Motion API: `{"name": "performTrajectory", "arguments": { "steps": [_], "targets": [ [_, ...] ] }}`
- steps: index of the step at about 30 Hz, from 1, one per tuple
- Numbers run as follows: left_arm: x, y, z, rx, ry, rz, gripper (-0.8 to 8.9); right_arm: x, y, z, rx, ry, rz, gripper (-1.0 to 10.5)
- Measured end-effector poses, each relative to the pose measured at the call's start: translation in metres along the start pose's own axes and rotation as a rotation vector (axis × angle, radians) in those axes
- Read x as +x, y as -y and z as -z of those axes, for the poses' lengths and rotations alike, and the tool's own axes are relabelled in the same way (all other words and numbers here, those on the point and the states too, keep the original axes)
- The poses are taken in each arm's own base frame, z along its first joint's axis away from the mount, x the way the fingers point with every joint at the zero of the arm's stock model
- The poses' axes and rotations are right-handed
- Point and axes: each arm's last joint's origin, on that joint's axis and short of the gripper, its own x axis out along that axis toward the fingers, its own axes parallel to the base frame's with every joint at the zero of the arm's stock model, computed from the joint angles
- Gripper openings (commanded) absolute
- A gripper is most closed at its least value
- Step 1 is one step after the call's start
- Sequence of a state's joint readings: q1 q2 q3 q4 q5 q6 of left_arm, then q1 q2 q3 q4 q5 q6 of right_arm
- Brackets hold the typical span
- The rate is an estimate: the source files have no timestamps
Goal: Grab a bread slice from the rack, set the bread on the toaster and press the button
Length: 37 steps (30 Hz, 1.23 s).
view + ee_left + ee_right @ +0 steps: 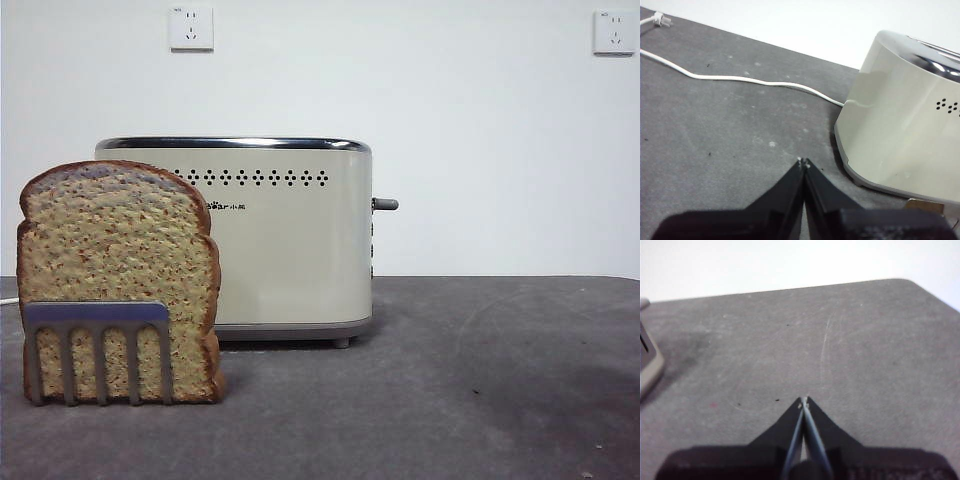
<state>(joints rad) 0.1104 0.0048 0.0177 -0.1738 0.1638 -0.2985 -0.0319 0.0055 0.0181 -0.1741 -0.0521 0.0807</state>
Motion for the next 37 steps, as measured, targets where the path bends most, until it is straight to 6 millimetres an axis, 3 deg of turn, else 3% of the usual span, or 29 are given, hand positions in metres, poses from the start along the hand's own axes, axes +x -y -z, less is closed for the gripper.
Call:
{"name": "performTrajectory", "arguments": {
  "steps": [6,14,24,30,37],
  "targets": [
    [0.000,0.000,0.000,-0.029,-0.005,0.016,-0.06,0.000,0.000,0.000,0.226,0.000,0.000,0.0],
    [-0.002,0.005,-0.004,-0.034,-0.021,0.101,-0.08,-0.002,-0.003,-0.006,0.333,-0.018,-0.077,-0.1],
    [-0.030,0.031,-0.064,0.005,0.081,0.232,-0.08,-0.018,-0.011,-0.076,0.324,0.070,-0.151,-0.1],
    [-0.041,0.045,-0.095,0.050,0.046,0.324,-0.08,-0.013,-0.017,-0.116,0.262,-0.037,-0.259,-0.1],
    [-0.042,0.058,-0.125,0.154,-0.124,0.436,-0.08,-0.002,-0.027,-0.165,0.148,-0.194,-0.459,-0.1]
  ]
}}
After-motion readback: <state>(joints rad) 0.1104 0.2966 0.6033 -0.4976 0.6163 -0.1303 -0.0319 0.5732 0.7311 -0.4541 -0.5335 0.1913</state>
